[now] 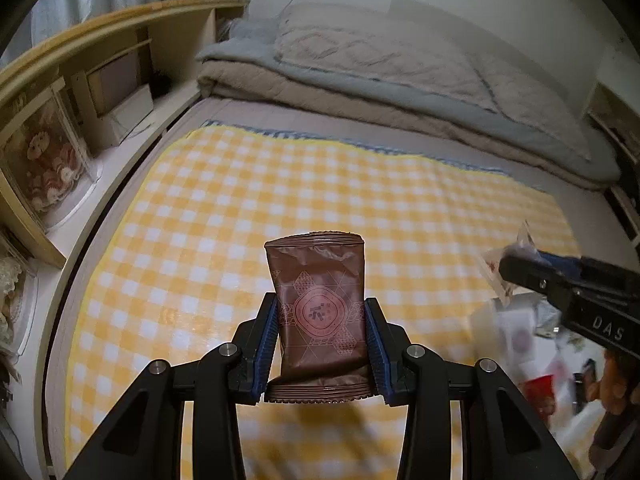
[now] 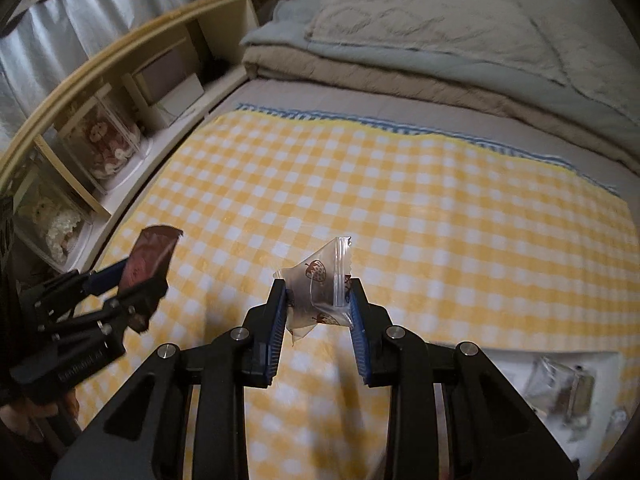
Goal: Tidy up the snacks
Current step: 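Carry both snacks over the tray and release them inside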
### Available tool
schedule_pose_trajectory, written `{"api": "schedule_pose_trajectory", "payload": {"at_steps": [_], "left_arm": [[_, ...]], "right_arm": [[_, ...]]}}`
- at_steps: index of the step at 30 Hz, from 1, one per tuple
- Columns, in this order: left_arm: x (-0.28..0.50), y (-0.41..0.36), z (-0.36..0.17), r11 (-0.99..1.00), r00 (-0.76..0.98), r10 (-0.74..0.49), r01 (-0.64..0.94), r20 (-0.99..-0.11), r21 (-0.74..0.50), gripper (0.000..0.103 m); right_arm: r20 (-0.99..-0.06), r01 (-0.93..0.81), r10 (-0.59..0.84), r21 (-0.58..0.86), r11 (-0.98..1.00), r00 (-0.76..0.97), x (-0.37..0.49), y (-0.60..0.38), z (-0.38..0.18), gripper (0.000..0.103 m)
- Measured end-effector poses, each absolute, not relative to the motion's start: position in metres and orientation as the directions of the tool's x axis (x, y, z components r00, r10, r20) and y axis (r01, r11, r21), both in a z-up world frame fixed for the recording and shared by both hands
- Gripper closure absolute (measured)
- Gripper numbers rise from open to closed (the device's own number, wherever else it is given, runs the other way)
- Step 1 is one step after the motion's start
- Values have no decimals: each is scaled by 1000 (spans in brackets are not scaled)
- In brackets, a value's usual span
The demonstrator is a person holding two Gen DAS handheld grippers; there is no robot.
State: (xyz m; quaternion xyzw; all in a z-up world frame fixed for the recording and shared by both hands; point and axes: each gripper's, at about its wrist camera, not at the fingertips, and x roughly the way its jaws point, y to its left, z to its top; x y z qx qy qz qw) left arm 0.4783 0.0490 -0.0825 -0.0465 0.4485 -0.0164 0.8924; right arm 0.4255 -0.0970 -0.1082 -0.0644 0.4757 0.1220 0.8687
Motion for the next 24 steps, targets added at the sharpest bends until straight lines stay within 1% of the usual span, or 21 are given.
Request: {"api": "schedule_pose_trajectory", "payload": {"at_steps": [6,12,18,24], "left_arm": [[435,30,-43,993,623,-114,57,-774,-100,62],[408,2,-20,983,631,-179,138,-755,-118,62],[394,-29,-17,965,605,-248,220,-757,-140,62],[395,-62,-26,940,542,-318,288,-778,-183,62]], "right_arm": [[-815,-232,122,-15,973,567,390,-127,-80,73],[-794,-185,93,-25,982,601,359,-165,-61,73],[-787,-137,51,-42,990,615,330,-207,-47,73],[-805,-65,-11,-61,996,593,310,-251,-47,73]]}}
